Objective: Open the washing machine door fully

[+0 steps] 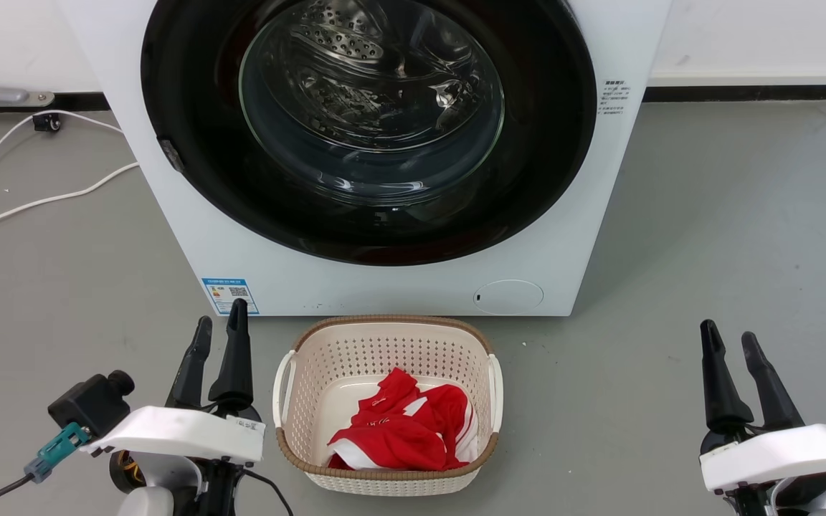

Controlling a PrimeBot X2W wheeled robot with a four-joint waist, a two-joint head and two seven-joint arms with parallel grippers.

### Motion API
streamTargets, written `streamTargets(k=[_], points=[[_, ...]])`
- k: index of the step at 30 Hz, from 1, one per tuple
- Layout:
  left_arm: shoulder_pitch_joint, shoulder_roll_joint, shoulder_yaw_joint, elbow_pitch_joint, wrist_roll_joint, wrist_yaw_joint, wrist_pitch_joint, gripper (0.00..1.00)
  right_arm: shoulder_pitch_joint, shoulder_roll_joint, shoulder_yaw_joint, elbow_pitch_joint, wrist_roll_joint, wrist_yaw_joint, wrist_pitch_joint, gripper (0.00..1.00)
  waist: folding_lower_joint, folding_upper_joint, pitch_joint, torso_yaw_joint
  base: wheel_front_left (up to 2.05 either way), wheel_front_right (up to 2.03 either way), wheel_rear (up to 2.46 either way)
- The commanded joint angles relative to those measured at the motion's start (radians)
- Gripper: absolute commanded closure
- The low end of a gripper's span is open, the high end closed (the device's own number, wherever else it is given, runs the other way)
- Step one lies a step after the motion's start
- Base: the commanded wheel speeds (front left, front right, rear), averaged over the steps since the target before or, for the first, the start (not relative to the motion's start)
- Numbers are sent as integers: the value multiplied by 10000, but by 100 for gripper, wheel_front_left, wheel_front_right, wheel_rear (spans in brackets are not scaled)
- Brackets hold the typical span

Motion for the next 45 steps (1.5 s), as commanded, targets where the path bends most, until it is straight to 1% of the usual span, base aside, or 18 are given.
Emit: streamTargets(k=[1, 7, 19, 36, 45], points=[[-97, 28, -13, -104, 367, -27, -89, 0, -28, -10, -4, -229, -360, 0, -53, 0, -1, 0, -9, -3, 0, 0, 0], [-88, 60, -66, -58, 1329, -25, -267, 0, 116, -8, 42, -402, -1256, 0, -83, 0, -1, 0, -32, -12, 0, 0, 0], [-233, 64, -100, 60, 2825, 53, -581, 0, 221, -2, 140, -590, -2686, 0, -148, 0, -1, 0, 36, -28, 0, 0, 0], [-326, 67, -156, 265, 4499, 141, -1004, 0, 407, 5, 188, -767, -4303, -1, -274, 0, -1, 0, 116, -130, 0, 0, 0], [-313, 64, -203, 388, 5267, 189, -1186, 0, 545, 8, 187, -848, -4928, -1, -361, 0, -1, 0, 129, -169, 0, 0, 0]])
